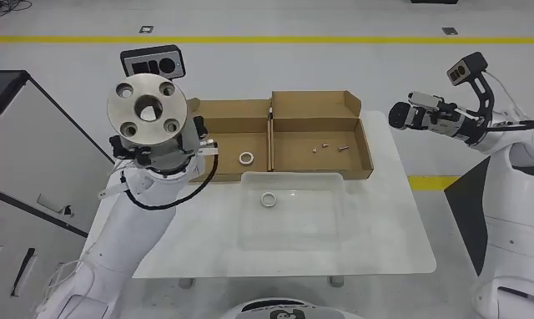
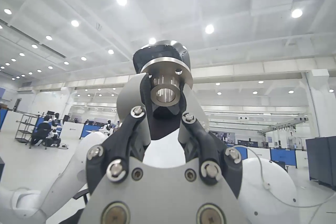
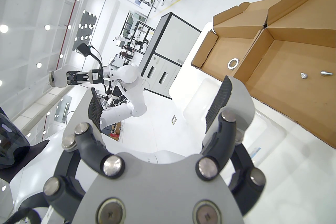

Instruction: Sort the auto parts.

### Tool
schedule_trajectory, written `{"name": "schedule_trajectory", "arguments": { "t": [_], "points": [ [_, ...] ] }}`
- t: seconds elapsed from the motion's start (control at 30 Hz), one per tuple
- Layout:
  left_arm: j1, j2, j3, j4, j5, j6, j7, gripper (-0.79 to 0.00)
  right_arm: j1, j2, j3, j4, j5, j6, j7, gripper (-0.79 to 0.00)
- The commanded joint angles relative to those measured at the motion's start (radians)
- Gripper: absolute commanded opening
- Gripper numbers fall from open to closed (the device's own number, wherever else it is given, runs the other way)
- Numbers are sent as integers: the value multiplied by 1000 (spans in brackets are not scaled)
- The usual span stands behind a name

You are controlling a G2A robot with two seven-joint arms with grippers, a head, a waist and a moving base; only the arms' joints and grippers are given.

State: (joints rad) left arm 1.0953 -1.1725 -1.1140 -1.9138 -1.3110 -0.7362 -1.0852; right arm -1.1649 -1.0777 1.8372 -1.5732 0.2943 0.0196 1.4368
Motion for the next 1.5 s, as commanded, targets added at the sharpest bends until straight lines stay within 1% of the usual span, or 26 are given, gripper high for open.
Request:
{"name": "schedule_trajectory", "arguments": {
  "t": [0.0,0.1,0.2,0.33,0.37,0.47,0.6,0.7,0.8,0.93,1.4,1.47],
  "points": [
    [13,-15,-24,20,57,17,-16,-785,0,0,0,0,0,0,0,0],
    [23,-29,-47,48,177,26,-25,-785,0,0,0,0,0,0,0,0],
    [29,-35,-59,70,317,20,-19,-785,0,0,0,0,0,0,0,0],
    [32,-38,-61,83,429,2,-1,-785,0,0,0,0,0,0,0,0],
    [33,-38,-58,83,436,-3,4,-785,0,0,0,0,0,0,0,0],
    [33,-41,-44,75,413,-12,13,-785,0,0,0,0,0,0,0,0],
    [29,-51,-23,51,279,-5,6,-785,0,0,0,0,0,0,0,0],
    [30,-63,-27,37,172,20,-19,-785,0,0,0,0,0,0,0,0],
    [35,-77,-51,36,112,54,-53,-785,0,0,0,0,0,0,0,0],
    [45,-96,-78,39,89,85,-84,-785,0,0,0,0,0,0,0,0],
    [46,-96,-78,38,92,88,-79,-785,0,0,0,0,0,0,0,0],
    [52,-95,-87,30,150,110,-50,-785,0,0,0,0,0,0,0,0]
  ]
}}
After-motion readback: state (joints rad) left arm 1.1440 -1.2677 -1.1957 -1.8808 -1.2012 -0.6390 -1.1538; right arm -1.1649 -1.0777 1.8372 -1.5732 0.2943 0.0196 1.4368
